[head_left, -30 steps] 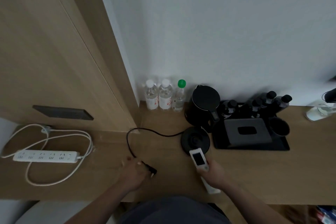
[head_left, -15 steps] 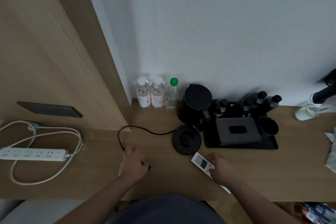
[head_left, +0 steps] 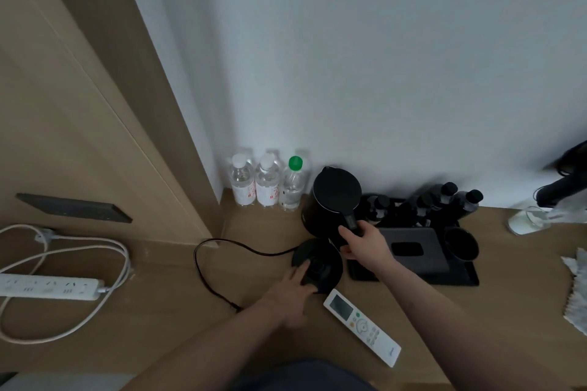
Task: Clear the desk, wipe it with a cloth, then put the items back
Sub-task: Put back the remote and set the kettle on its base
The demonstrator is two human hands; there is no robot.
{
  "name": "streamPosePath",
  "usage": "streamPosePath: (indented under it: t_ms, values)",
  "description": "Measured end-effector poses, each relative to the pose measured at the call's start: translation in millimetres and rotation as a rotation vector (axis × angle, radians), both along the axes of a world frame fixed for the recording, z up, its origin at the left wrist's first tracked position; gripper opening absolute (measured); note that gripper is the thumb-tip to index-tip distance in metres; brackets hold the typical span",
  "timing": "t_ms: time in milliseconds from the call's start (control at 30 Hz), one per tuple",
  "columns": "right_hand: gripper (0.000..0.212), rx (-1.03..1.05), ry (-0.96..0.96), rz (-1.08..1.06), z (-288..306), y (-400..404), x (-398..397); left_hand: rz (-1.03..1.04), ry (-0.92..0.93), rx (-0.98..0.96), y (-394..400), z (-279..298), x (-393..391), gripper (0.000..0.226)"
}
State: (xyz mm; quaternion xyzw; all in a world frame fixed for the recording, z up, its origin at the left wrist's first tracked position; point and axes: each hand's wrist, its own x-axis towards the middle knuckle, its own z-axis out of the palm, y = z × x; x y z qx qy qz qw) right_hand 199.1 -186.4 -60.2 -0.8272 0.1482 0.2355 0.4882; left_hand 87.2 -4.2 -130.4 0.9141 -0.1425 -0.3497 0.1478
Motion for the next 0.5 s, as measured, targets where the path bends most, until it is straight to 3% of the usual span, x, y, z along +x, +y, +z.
streamPosePath:
  t_ms: [133,500]
  values:
    - [0.023,0.116,0.109,-0.025,1,7,9,-0.038,0.088,0.073,-5,-7,-2,0.082]
    - [0.015,0.164,-0.065,0.036,21,-17,-25,-0.042,0.057,0.181,-4,-12,2,0.094]
